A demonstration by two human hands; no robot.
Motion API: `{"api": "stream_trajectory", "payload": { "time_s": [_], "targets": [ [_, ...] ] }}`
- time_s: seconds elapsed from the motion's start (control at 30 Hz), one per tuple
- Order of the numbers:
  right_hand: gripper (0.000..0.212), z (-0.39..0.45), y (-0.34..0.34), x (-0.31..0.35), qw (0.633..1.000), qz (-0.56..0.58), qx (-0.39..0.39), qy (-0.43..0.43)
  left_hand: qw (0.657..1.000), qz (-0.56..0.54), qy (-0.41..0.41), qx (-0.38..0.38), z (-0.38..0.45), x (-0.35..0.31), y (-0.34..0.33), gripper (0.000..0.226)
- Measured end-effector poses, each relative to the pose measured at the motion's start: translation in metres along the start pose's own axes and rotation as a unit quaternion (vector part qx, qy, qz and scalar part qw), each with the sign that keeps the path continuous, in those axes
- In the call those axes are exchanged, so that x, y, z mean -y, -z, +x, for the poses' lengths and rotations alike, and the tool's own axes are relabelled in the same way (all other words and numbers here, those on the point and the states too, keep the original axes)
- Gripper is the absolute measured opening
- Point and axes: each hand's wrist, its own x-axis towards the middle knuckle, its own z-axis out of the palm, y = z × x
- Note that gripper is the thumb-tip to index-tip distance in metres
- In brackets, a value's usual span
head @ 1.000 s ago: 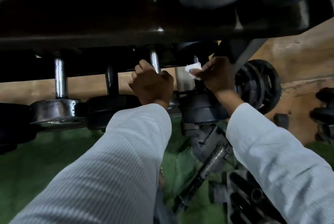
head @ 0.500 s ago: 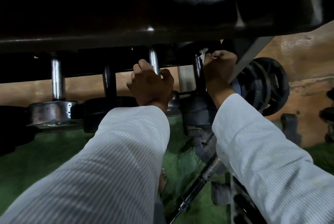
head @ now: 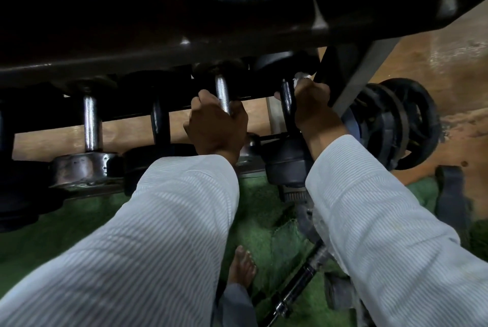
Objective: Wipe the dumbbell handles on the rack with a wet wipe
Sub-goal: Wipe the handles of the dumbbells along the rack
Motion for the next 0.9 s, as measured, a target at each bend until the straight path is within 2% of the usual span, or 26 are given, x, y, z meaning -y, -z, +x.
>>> {"api": "stream_trajectory", "payload": {
  "time_s": [0.07,0.13,0.17,0.23,0.3,0.33,0.37,0.4,0.43,0.47,0.53,0.6,0.7,0.8,0.83,0.9],
  "targets": [
    [0.033,0.004,0.0,0.0,0.998,-0.048,0.015,0.032,1.0,-0.001,0.005,0.0,0.0,-0.001,0.0,0.032],
    [0.019,0.002,0.004,0.005,0.995,-0.094,-0.002,0.035,1.0,0.001,0.006,-0.003,0.001,-0.001,0.0,0.032],
    [0.019,0.006,0.005,0.004,0.995,-0.094,0.013,0.025,1.0,0.0,0.003,-0.003,0.001,-0.001,0.0,0.033],
    [0.024,0.013,0.003,0.001,0.989,-0.115,0.096,0.012,1.0,-0.001,-0.002,-0.003,0.0,-0.002,0.001,0.035],
    [0.008,0.033,-0.004,-0.01,0.973,-0.157,0.172,-0.003,1.0,0.001,-0.004,-0.003,0.0,-0.002,0.001,0.034],
    [0.02,0.06,-0.008,-0.026,0.963,-0.17,0.206,-0.023,1.0,0.003,-0.003,-0.004,0.001,-0.001,0.0,0.033],
    [0.046,0.078,-0.01,-0.037,0.958,-0.172,0.225,-0.034,1.0,0.003,-0.001,-0.005,0.001,-0.001,0.0,0.031],
    [0.073,0.082,-0.012,-0.04,0.961,-0.173,0.212,-0.04,1.0,0.003,0.0,-0.007,0.001,-0.001,0.0,0.031],
    [0.086,0.07,-0.016,-0.034,0.965,-0.187,0.178,-0.042,1.0,0.001,0.0,-0.008,0.001,-0.001,0.0,0.031],
    [0.081,0.044,-0.011,-0.021,0.969,-0.181,0.161,-0.04,1.0,-0.001,0.001,-0.009,0.001,-0.001,-0.001,0.031],
    [0.048,0.01,-0.007,-0.01,0.977,-0.187,0.097,-0.01,1.0,-0.005,0.0,-0.01,0.001,0.0,-0.001,0.031],
    [0.037,-0.003,-0.005,-0.01,0.971,-0.228,0.036,0.065,1.0,-0.007,-0.001,-0.012,0.001,0.001,-0.002,0.031],
    [0.054,-0.013,-0.001,-0.005,0.917,-0.356,-0.018,0.178,1.0,-0.007,0.001,-0.013,0.001,0.001,-0.002,0.03],
    [0.084,-0.016,0.004,-0.001,0.898,-0.388,-0.02,0.206,1.0,-0.004,0.003,-0.006,0.001,0.001,-0.002,0.03],
    [0.085,-0.018,0.006,0.002,0.883,-0.417,-0.025,0.213,1.0,-0.006,0.003,-0.004,0.001,0.001,-0.001,0.031],
    [0.073,-0.024,0.015,0.007,0.843,-0.488,-0.008,0.226,1.0,-0.008,0.003,-0.003,0.001,0.001,-0.001,0.032]
  ]
}}
